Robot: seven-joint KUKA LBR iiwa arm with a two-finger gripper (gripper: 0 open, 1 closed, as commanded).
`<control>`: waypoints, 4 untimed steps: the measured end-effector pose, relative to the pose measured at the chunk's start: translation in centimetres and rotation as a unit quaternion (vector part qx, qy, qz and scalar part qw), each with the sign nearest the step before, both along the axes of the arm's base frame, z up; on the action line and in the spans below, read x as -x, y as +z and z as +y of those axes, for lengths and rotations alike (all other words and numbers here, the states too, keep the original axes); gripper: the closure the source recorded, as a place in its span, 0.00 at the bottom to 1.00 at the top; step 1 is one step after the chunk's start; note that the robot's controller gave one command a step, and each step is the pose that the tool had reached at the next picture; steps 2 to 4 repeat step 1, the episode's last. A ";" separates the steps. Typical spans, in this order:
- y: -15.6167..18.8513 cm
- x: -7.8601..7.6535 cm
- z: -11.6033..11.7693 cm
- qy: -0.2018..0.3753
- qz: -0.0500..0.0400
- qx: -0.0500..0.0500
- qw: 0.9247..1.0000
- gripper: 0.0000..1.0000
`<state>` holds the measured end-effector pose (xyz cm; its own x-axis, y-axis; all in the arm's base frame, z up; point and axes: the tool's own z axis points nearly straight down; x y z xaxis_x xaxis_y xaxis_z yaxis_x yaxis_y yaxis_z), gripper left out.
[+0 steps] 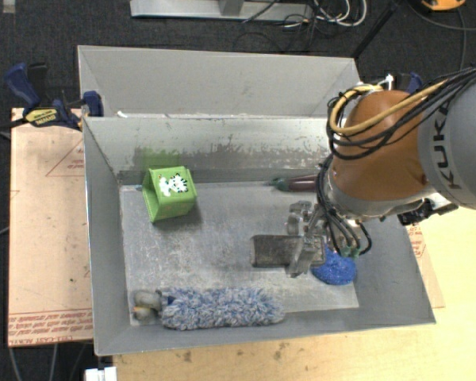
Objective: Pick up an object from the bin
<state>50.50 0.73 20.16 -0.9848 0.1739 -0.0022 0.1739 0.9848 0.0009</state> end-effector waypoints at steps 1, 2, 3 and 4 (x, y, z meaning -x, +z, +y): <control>0.0 0.0 0.0 0.000 0.000 0.000 1.000 1.00; 0.0 0.0 0.0 0.000 0.000 0.000 1.000 1.00; 0.0 0.0 0.0 0.000 0.000 0.000 1.000 1.00; 0.0 0.0 0.0 0.000 0.000 0.000 1.000 1.00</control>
Offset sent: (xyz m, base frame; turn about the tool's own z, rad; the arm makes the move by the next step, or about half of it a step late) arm 0.0117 -0.0171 0.0732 0.0682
